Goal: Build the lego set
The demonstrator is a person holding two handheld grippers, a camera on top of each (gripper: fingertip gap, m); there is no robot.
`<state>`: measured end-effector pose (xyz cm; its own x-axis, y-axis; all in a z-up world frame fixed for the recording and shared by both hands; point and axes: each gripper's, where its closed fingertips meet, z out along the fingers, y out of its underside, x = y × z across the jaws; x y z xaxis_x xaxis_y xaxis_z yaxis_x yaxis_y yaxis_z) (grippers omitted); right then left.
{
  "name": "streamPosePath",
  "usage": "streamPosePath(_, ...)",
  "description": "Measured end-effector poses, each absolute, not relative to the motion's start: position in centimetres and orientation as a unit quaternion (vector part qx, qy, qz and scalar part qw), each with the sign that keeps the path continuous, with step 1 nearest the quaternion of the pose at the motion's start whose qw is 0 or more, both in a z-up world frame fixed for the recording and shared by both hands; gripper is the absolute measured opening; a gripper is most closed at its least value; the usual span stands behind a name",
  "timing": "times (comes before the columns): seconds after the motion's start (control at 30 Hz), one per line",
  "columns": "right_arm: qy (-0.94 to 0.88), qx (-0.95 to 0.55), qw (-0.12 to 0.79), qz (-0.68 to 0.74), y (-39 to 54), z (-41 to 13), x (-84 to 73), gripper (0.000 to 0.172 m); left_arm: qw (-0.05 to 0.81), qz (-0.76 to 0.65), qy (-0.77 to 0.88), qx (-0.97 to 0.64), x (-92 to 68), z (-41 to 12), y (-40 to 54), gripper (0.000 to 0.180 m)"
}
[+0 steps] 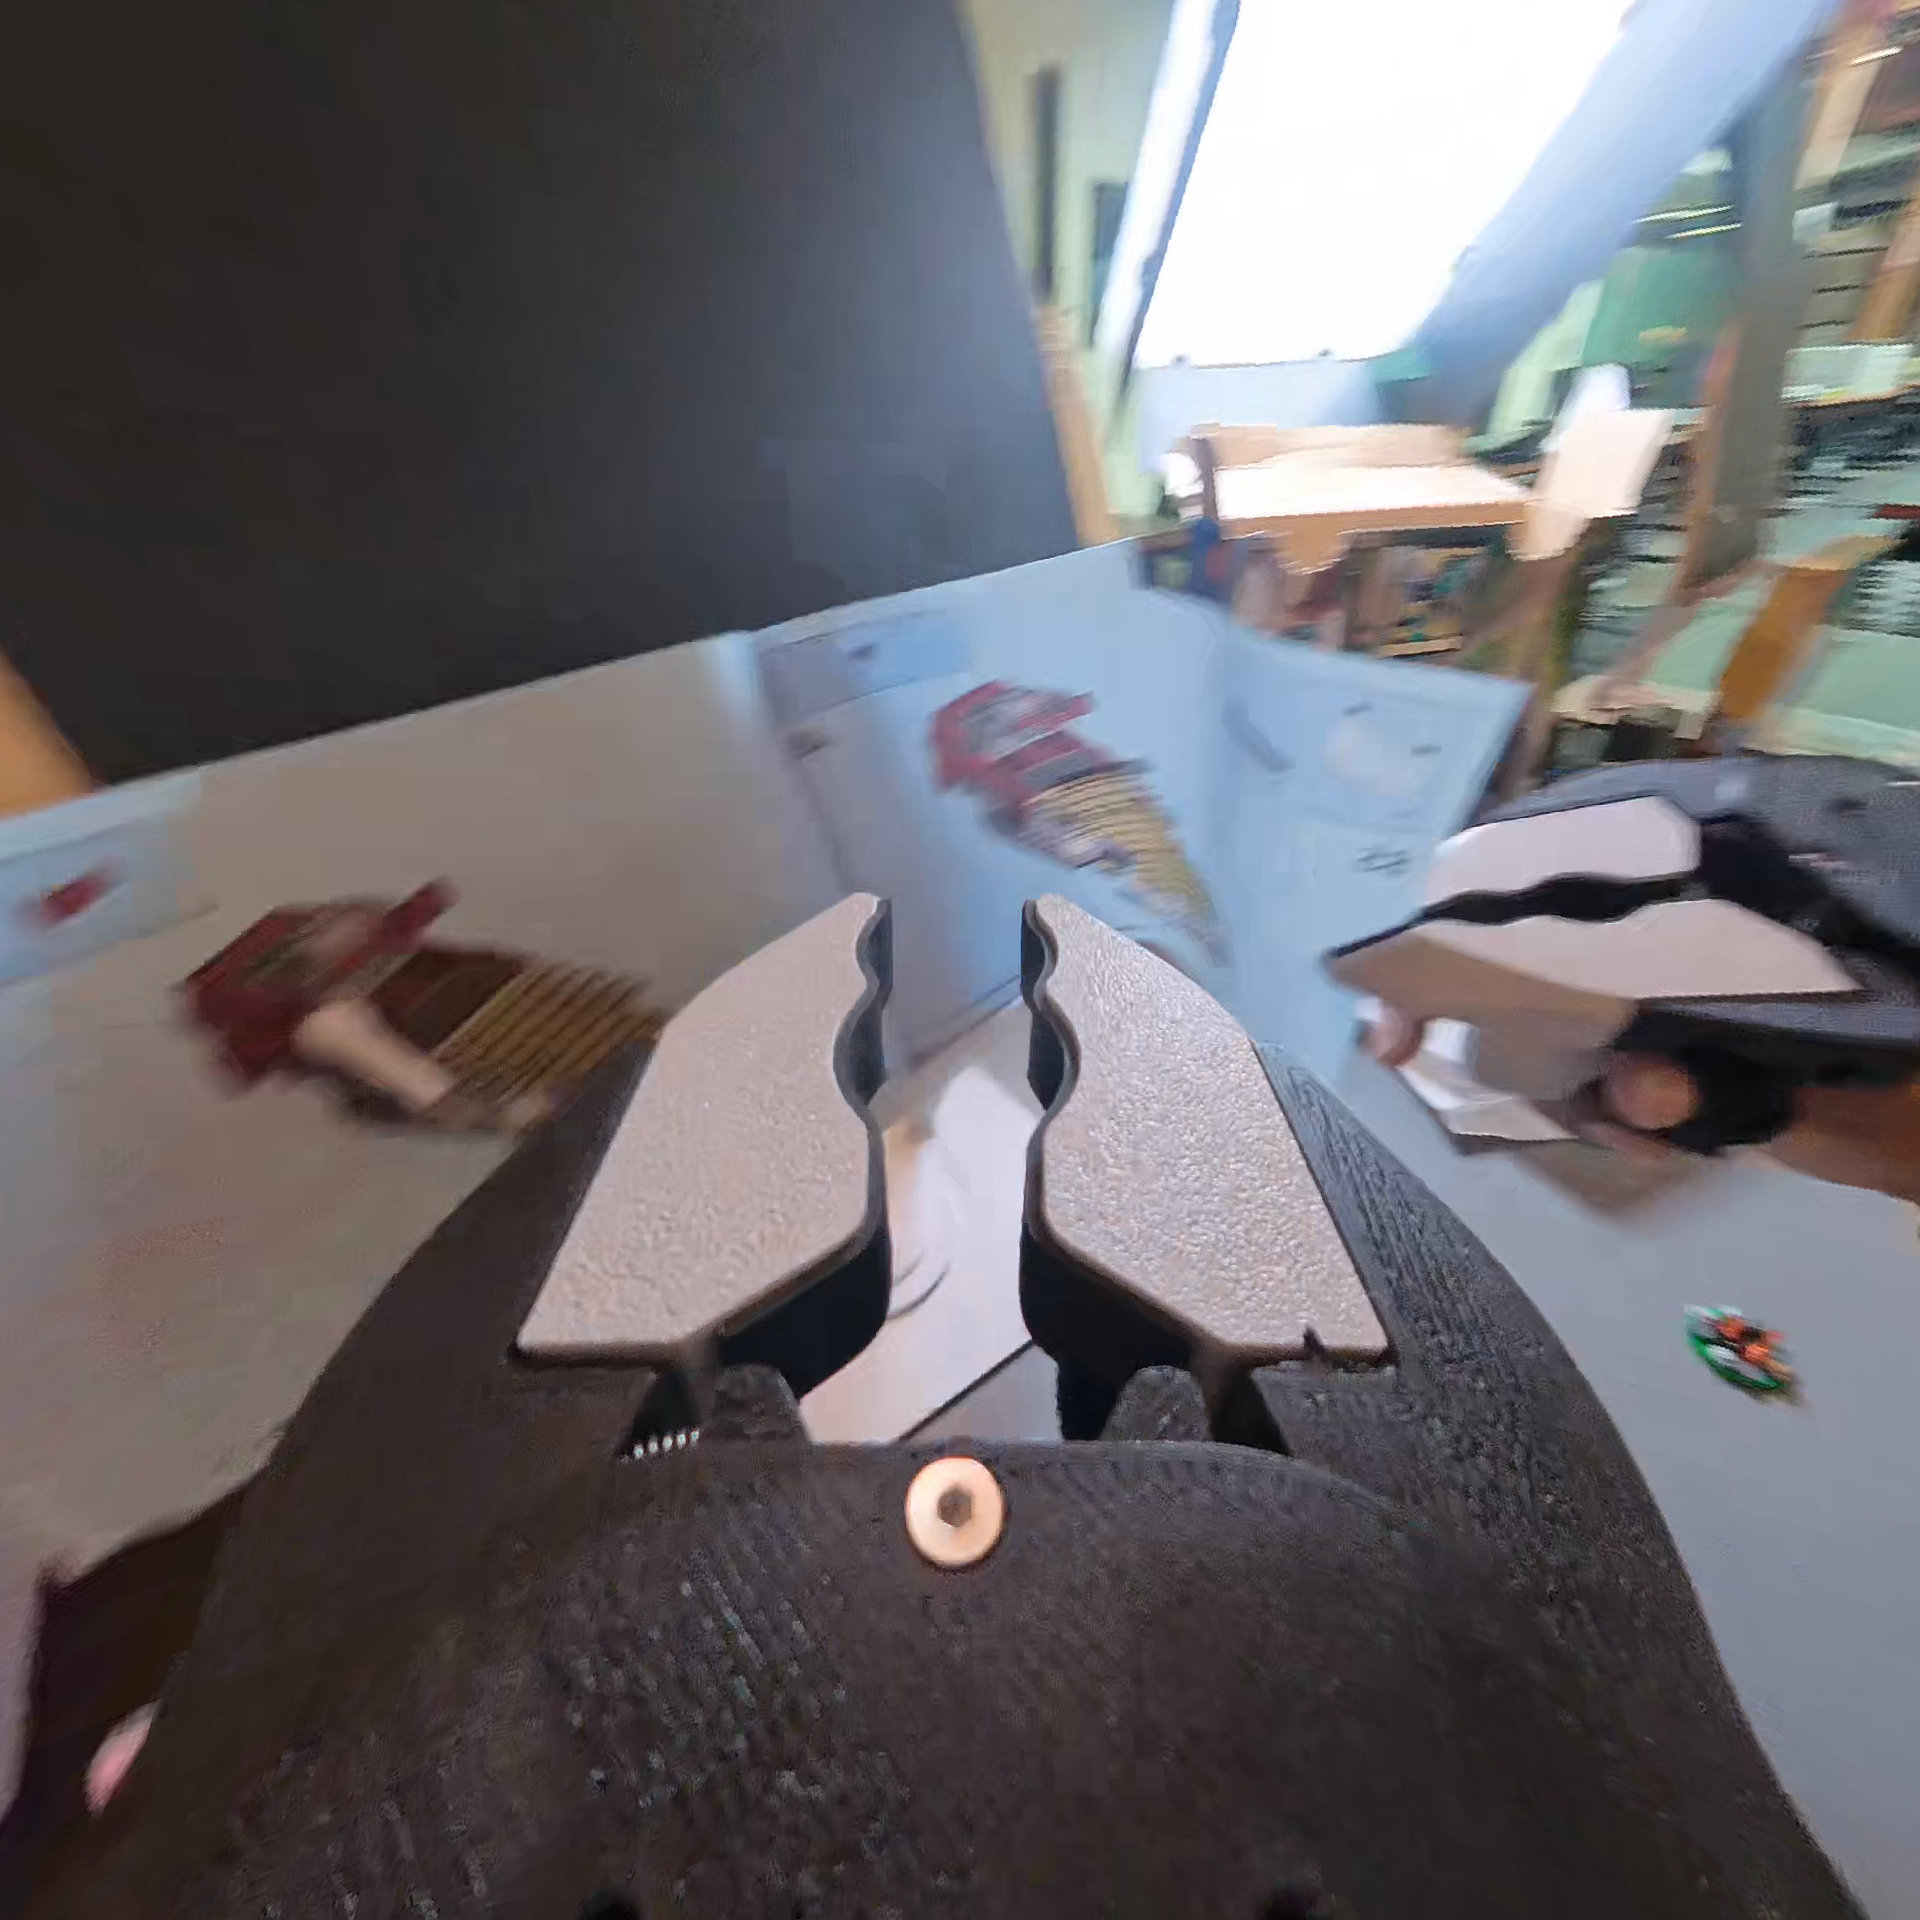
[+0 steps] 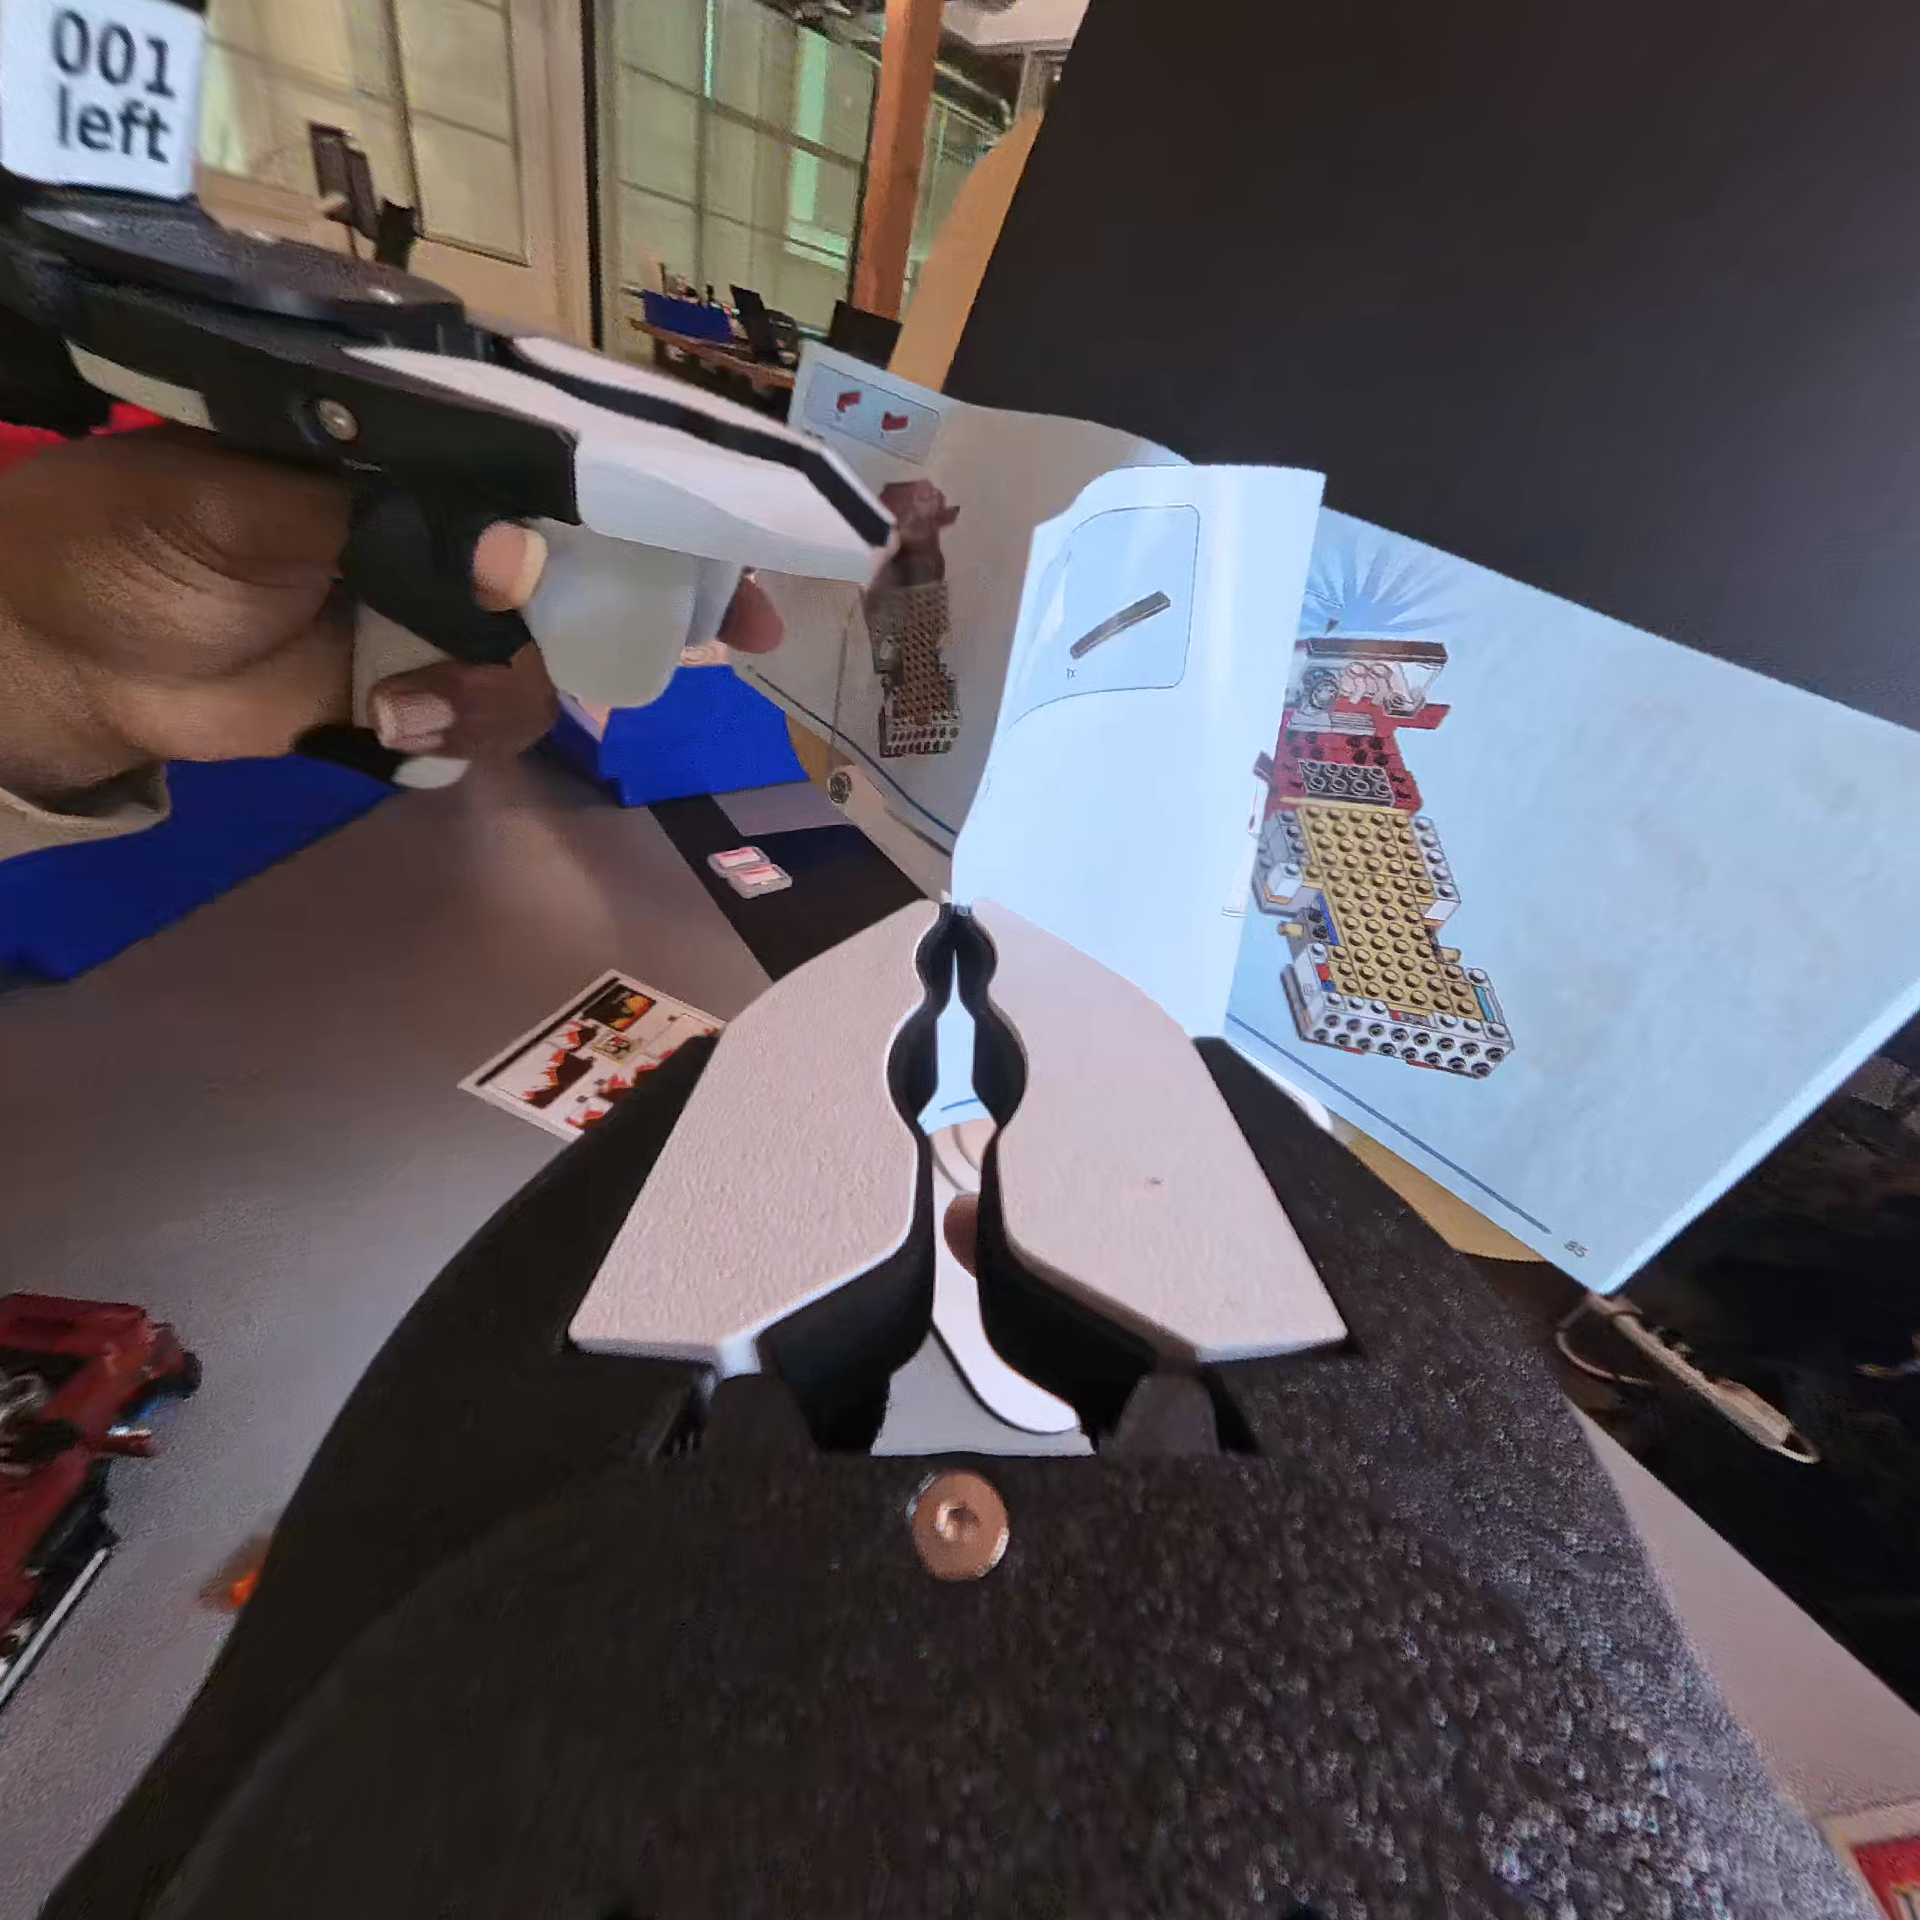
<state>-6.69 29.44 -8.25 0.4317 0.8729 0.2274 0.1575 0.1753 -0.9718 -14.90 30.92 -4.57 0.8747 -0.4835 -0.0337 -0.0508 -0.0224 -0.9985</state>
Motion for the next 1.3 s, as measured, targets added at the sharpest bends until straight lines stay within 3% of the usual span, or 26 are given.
streamPosePath(0.2, -0.501, -0.556, 0.581, 0.321, 27.9, -5.5, -9.8, 0.0, 0.597, -0.169, 0.033, -0.784, -24.6, -10.6, 31.3, 0.04)
streamPosePath(0.33, -0.518, -0.551, 0.572, 0.318, 27.4, -3.8, -13.3, 0.0, 0.575, -0.272, -0.005, -0.771, -23.1, -11.5, 32.8, 0.044)
streamPosePath(0.4, -0.523, -0.549, 0.573, 0.31, 27.3, -3.2, -14.8, 0.0, 0.59, -0.231, 0.018, -0.774, -22.7, -11.5, 34.3, 0.041)
streamPosePath(0.5, -0.53, -0.558, 0.565, 0.298, 27.5, -3.2, -17.0, 0.0, 0.62, -0.143, 0.058, -0.77, -22.9, -11.5, 35.8, 0.004)
streamPosePath(0.53, -0.534, -0.561, 0.561, 0.293, 27.6, -3.3, -17.6, 0.0, 0.629, -0.155, 0.041, -0.761, -23.1, -11.5, 35.9, 0.003)
streamPosePath(0.7, -0.562, -0.581, 0.527, 0.263, 27.9, -5.0, -22.1, 0.0, 0.657, -0.357, -0.099, -0.656, -24.3, -12.9, 34.6, 0.003)
streamPosePath(0.87, -0.56, -0.618, 0.508, 0.216, 29.8, -8.0, -27.3, 0.0, 0.629, -0.52, -0.15, -0.557, -24.4, -13.6, 34.1, 0.002)
streamPosePath(1.03, -0.541, -0.63, 0.541, 0.133, 32.5, -9.8, -29.7, 0.004, 0.618, -0.56, -0.165, -0.526, -24.4, -13.6, 34.0, 0.001)
streamPosePath(1.13, -0.572, -0.579, 0.539, 0.216, 29.4, -9.1, -30.7, 0.023, 0.62, -0.555, -0.16, -0.532, -24.4, -13.5, 34.0, 0.001)
streamPosePath(1.23, -0.552, -0.494, 0.588, 0.326, 25.0, -4.4, -27.4, 0.025, 0.617, -0.553, -0.161, -0.536, -24.4, -13.5, 34.0, 0.001)
streamPosePath(1.3, -0.475, -0.479, 0.65, 0.35, 25.8, -0.8, -22.3, 0.016, 0.618, -0.553, -0.16, -0.535, -24.4, -13.5, 34.1, 0.001)
